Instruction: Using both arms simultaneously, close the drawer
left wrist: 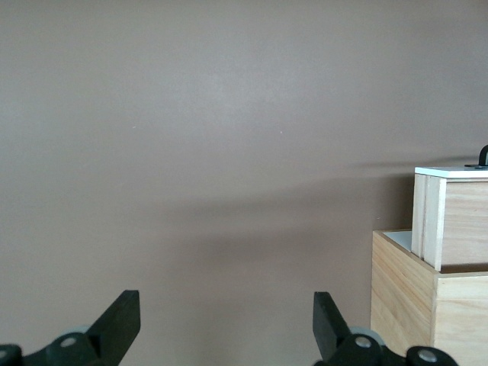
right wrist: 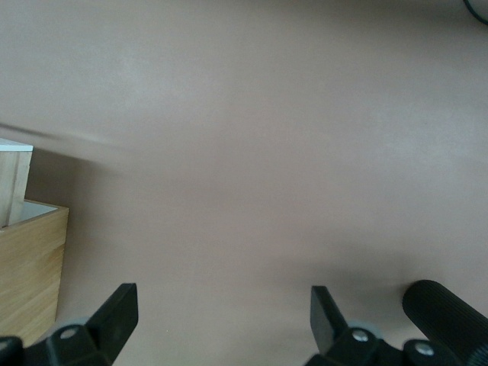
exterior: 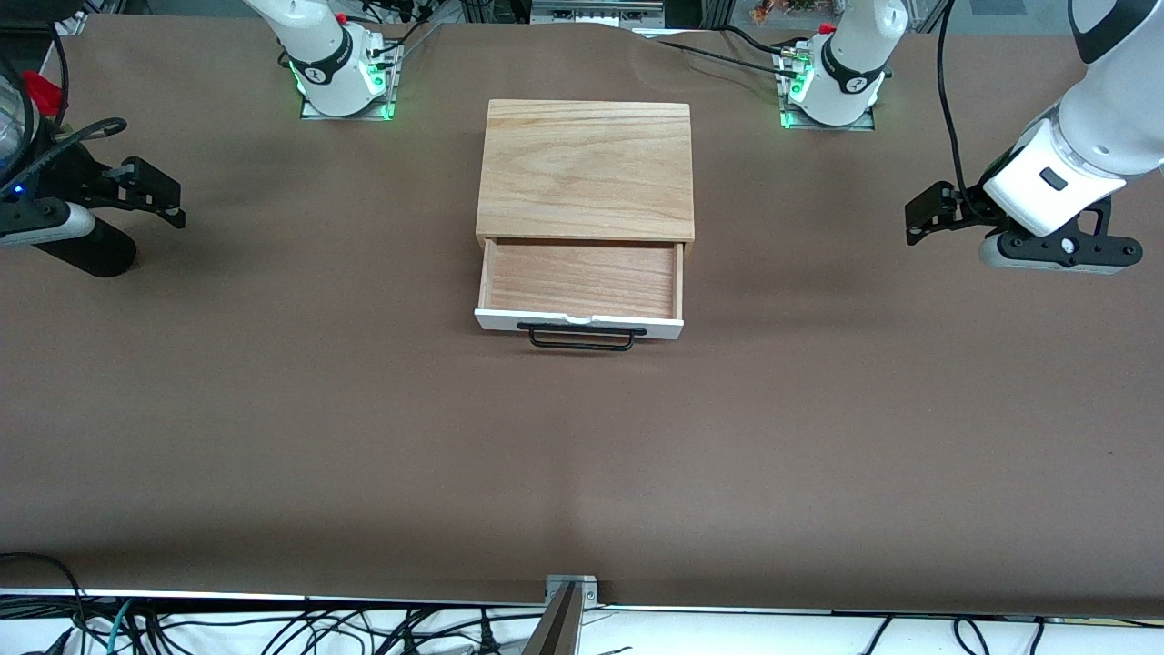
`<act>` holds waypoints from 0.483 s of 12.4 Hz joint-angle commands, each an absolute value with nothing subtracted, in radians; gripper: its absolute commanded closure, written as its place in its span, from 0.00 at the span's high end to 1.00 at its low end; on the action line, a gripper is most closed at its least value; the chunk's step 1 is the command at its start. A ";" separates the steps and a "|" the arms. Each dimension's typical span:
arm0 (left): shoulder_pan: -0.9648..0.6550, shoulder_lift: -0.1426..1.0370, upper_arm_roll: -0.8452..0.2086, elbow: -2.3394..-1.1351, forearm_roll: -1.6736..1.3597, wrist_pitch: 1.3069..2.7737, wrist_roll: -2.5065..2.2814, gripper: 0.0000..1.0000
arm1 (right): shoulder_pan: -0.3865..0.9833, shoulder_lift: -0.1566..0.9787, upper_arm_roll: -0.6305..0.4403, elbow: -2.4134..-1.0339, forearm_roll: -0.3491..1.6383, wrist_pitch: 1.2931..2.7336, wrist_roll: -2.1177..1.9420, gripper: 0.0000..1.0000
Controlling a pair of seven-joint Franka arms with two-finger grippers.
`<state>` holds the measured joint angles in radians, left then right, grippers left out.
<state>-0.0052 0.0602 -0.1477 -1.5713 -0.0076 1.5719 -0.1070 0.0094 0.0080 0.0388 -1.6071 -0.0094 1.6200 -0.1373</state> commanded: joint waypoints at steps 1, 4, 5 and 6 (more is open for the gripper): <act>-0.008 0.075 -0.153 -1.539 0.023 1.554 -0.097 1.00 | -0.009 -0.001 0.051 -1.604 -0.012 1.627 -0.137 1.00; -0.008 0.075 -0.152 -1.539 0.023 1.554 -0.095 1.00 | -0.002 0.003 0.058 -1.595 -0.049 1.628 -0.127 1.00; -0.008 0.075 -0.153 -1.539 0.023 1.554 -0.095 1.00 | -0.002 0.006 0.058 -1.594 -0.055 1.629 -0.130 1.00; -0.008 0.077 -0.152 -1.537 0.023 1.554 -0.095 1.00 | -0.002 0.008 0.058 -1.592 -0.046 1.629 -0.120 1.00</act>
